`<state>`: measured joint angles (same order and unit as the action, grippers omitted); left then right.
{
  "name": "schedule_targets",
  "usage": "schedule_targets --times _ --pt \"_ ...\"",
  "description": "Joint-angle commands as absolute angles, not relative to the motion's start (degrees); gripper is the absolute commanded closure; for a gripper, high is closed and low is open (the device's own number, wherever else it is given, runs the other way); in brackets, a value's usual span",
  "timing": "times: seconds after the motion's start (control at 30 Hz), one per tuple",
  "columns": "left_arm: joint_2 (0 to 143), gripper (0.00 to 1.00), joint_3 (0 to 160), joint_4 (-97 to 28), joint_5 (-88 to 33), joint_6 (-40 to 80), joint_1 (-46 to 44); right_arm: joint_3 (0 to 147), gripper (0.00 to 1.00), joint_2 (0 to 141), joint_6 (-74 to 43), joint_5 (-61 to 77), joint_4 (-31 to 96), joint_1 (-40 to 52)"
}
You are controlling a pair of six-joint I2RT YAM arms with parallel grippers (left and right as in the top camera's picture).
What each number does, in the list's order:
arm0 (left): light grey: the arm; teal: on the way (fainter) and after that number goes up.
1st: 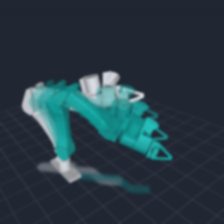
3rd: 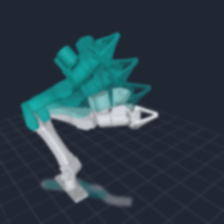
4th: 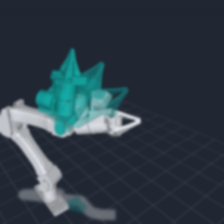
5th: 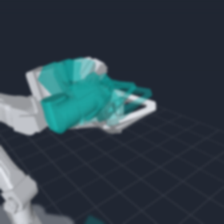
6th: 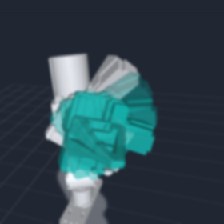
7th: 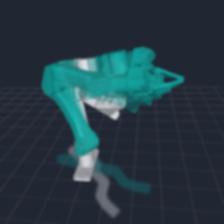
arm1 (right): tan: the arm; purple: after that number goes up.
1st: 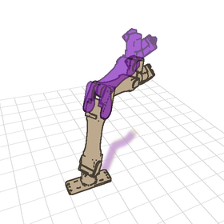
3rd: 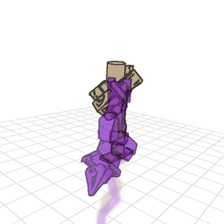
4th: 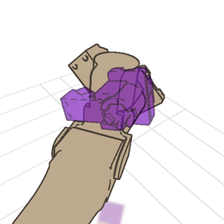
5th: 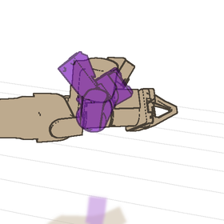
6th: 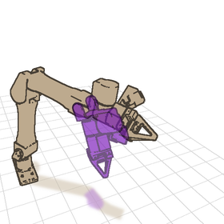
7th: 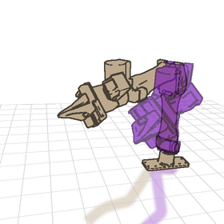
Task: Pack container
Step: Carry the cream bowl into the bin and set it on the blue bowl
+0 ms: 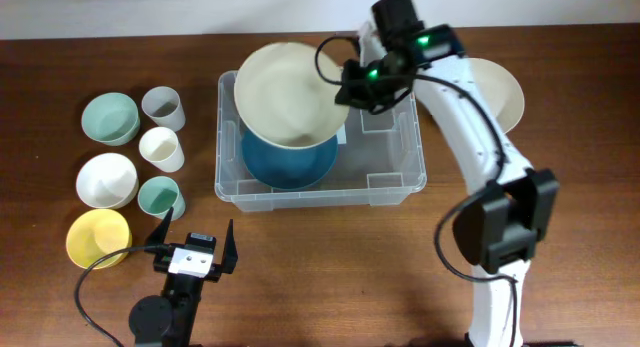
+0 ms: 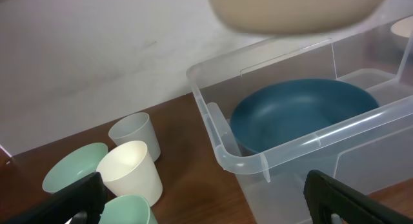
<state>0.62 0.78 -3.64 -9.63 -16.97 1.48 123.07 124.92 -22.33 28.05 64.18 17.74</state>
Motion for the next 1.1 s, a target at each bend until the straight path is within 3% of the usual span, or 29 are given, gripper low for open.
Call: schedule_targets --times 0.0,1.07 --pt "0.3 0.0 0.5 -3.7 -10.0 -17.2 1.8 122.9 0.96 127.2 -24.1 27.7 63.8 19.2" --pt "0.3 0.0 0.5 -3.7 -10.0 -17.3 1.8 122.8 0.96 135.5 -24.5 20.3 64.9 23.0"
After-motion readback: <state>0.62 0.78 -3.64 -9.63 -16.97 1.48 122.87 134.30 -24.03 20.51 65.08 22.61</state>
